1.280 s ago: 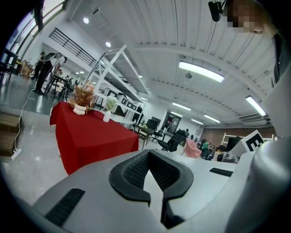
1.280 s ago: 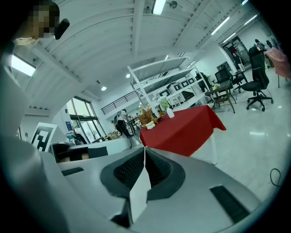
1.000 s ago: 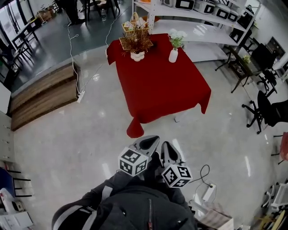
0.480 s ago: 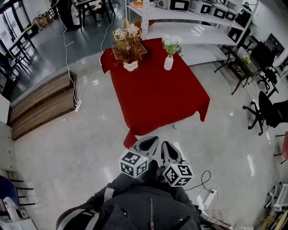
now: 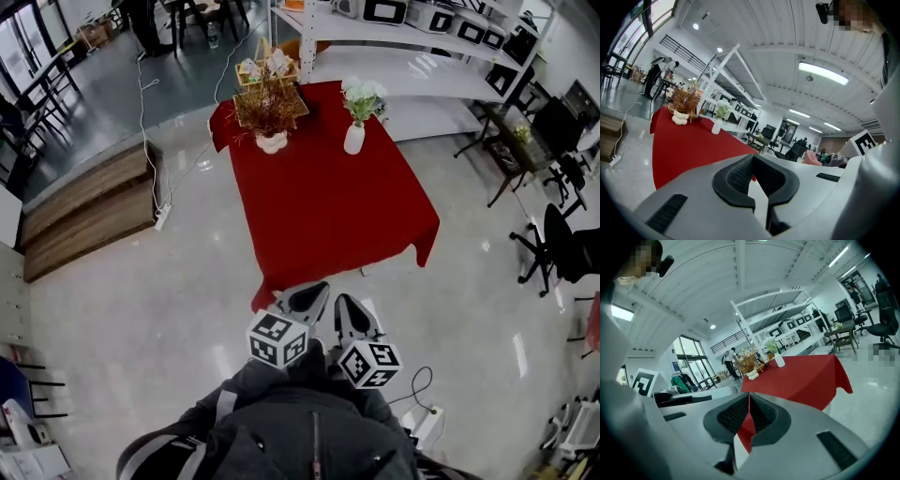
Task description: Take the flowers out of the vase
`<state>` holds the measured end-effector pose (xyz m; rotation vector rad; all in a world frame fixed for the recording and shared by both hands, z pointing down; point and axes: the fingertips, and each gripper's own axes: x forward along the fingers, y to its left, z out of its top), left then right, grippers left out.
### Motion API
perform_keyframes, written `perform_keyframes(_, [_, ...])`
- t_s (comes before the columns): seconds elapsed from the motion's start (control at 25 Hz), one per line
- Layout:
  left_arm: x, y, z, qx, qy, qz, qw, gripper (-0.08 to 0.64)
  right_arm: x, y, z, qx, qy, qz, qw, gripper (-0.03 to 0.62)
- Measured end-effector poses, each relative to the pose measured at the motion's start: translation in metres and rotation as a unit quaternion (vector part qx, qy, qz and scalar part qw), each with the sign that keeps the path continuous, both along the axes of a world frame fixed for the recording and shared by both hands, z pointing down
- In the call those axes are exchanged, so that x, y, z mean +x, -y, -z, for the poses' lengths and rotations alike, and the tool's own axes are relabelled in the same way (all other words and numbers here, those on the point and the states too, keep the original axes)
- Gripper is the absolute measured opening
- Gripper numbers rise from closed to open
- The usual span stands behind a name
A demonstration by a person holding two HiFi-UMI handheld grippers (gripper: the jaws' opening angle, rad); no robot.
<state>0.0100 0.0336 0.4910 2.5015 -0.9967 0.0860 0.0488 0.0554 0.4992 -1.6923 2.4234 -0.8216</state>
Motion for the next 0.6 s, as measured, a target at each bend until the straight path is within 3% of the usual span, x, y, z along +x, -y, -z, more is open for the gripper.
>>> perform_keyframes(0.6, [0.050, 0.040, -0.004, 0.012, -0.002, 0.015, 0.9998, 0.008, 0.051, 0.041, -0.007, 0.008, -0.003, 0.013, 1.000, 0.012])
